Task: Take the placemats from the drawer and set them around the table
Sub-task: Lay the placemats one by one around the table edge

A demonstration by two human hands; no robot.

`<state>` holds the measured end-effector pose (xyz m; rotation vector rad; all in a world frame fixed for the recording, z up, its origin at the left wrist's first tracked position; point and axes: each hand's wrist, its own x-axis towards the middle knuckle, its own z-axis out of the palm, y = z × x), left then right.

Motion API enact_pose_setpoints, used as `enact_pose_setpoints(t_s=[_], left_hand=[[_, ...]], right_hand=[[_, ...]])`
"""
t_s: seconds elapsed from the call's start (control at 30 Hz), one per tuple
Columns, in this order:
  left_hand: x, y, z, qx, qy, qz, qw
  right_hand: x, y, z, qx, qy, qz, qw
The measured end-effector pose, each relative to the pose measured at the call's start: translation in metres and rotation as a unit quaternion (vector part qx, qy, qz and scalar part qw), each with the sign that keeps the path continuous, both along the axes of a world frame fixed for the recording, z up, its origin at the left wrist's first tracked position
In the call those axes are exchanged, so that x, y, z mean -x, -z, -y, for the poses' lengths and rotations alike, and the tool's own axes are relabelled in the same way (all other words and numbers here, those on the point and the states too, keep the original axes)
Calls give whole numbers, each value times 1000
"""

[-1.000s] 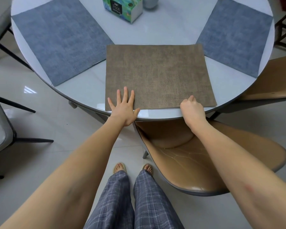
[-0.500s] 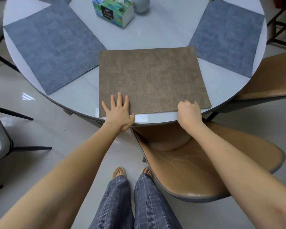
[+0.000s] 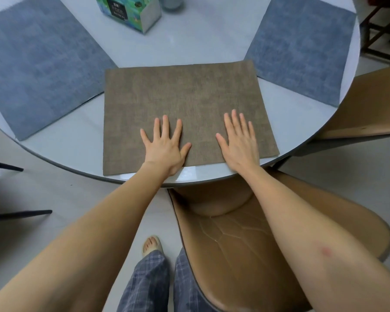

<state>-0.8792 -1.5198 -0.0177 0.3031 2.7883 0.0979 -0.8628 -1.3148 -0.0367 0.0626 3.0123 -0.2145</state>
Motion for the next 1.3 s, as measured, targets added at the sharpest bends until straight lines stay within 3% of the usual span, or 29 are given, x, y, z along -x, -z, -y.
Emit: enact_pose_setpoints(t_s=[0.17, 0.33, 0.4, 0.53, 0.67, 0.9, 1.07, 1.17, 1.3], left_hand=[[9, -14, -4, 29, 13, 20, 999], [47, -36, -7, 20, 26, -88, 996], [67, -30, -14, -7, 17, -80, 997], [84, -1, -31, -19, -9, 17, 1000], [87, 7, -30, -3, -2, 30, 1000], [92, -2, -28, 37, 27, 23, 999], [108, -8, -16, 42, 74, -40, 996], [115, -15, -8, 19, 92, -35, 995], [149, -19, 26, -129, 59, -12, 990]], right_hand=[[-22, -6, -48, 7, 93, 15, 995], [1, -16, -60, 20, 153, -1, 988], [29, -18, -49, 31, 119, -31, 992], [90, -10, -21, 31, 8, -17, 999], [130, 4, -20, -1, -98, -11, 995], [174, 4, -58, 25, 81, -25, 996], [182, 2, -44, 18, 138, -19, 990], [178, -6, -16, 7, 140, 8, 990], [148, -9, 61, 89, 59, 12, 994]])
